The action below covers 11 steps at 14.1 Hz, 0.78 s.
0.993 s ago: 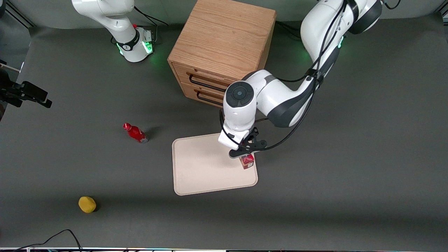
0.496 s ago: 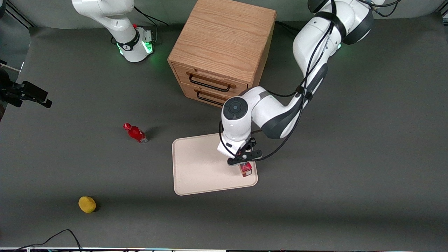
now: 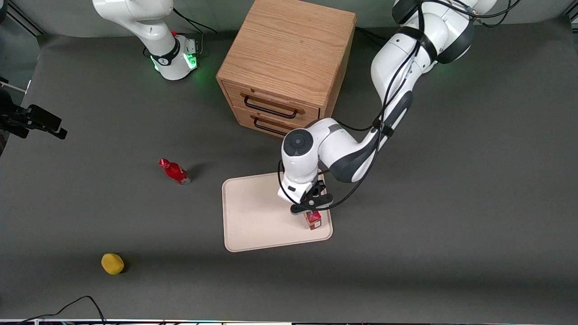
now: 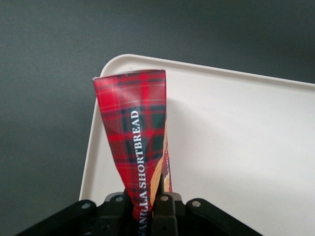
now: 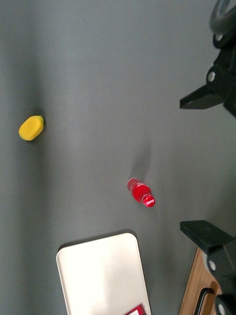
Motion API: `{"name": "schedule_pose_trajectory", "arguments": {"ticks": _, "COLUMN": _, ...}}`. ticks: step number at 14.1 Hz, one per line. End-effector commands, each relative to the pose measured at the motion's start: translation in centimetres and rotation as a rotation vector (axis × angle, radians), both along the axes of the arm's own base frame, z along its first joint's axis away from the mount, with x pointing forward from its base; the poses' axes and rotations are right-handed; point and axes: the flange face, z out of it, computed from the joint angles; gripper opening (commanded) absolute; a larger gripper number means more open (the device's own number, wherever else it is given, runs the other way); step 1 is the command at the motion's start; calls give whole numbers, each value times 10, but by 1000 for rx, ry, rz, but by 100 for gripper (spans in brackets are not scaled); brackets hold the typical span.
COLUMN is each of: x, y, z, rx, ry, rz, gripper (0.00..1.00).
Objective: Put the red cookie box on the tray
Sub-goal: 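Lower the cookie box onto the tray and open the left gripper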
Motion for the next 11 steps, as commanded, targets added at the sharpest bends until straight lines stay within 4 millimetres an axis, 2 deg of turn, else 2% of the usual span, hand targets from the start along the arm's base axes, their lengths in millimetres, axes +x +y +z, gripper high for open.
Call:
{"name": "schedule_pose_trajectory", "arguments": {"ticks": 1, "x": -1, "y": -3, "z": -7, "rx": 19, "ry": -28, "rz": 2, "gripper": 0}}
{"name": "schedule_pose_trajectory", "arguments": {"ticks": 4, "x": -5, "y": -7, "z": -13, "rx": -3, "ry": -44, "rz": -4, "gripper": 0}}
{"name": "schedule_pose_trajectory", "arguments": {"ticks": 6, "x": 0, "y": 1, "z": -21, "rx": 0, "ry": -57, "rz": 0, "gripper": 0}}
{"name": "schedule_pose_trajectory", "arguments": {"ticks": 7, "x": 0, "y": 0, "z": -23, "rx": -5, "ry": -60, "rz": 0, "gripper": 4}}
{"name": "schedule_pose_trajectory", "arguments": {"ticks": 8, "x": 0, "y": 1, "z": -26, "rx": -4, "ry": -57, "rz": 7, "gripper": 13}}
{"name": "schedule_pose_trajectory", "arguments": {"ticks": 9, "x": 0, "y": 0, "z": -26, "rx": -9, "ry": -59, "rz": 9, "gripper": 29}}
{"name": "schedule_pose_trajectory", "arguments": {"ticks": 10, "x": 0, "y": 0, "z": -26, "rx": -12, "ry": -62, "rz": 10, "gripper": 50}}
{"name": "schedule_pose_trajectory", "arguments": {"ticks": 11, "x": 0, "y": 1, "z": -26, "rx": -14, "ry": -60, "rz": 10, "gripper": 77}}
